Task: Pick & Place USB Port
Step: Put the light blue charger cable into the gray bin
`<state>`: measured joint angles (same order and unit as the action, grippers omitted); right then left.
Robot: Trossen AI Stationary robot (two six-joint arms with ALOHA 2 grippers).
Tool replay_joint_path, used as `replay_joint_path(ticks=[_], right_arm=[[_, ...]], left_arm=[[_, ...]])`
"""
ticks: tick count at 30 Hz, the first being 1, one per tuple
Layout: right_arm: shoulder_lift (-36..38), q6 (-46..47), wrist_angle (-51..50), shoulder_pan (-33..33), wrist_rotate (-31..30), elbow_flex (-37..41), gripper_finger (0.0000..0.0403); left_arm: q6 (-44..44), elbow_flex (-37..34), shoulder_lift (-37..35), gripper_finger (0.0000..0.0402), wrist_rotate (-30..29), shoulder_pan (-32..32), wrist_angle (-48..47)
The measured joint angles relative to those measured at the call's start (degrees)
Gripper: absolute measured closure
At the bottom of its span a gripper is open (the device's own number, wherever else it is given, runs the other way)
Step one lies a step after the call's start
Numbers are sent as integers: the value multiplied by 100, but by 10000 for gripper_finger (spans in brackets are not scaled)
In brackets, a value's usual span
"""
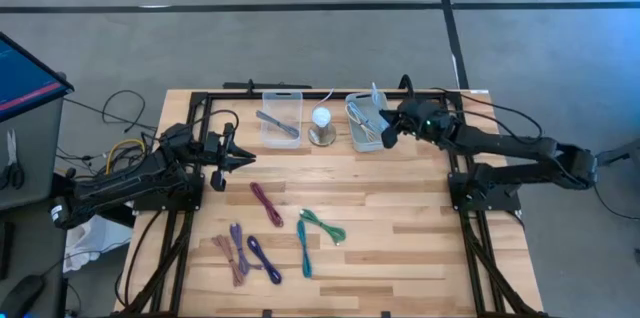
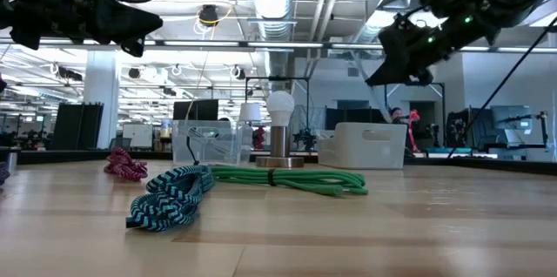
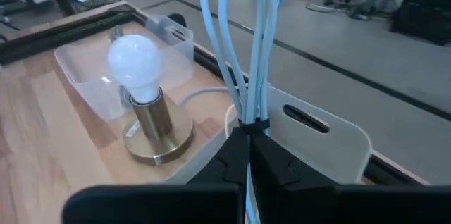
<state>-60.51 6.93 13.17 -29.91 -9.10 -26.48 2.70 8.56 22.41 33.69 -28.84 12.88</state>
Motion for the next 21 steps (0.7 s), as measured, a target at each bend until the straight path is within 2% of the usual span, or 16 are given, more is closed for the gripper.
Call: replay_joint_path(ticks=[5, 12, 21], right_arm=[[-664, 80, 593, -383, 480, 0, 403], [-1561, 355, 688, -679, 642, 0, 403], [-2044, 366, 1018, -947, 949, -52, 401]], left_arm=[[0, 0, 0, 357, -2, -4, 2], [0, 0, 0, 357, -1, -4, 0], [0, 0, 18, 357, -2, -4, 2]])
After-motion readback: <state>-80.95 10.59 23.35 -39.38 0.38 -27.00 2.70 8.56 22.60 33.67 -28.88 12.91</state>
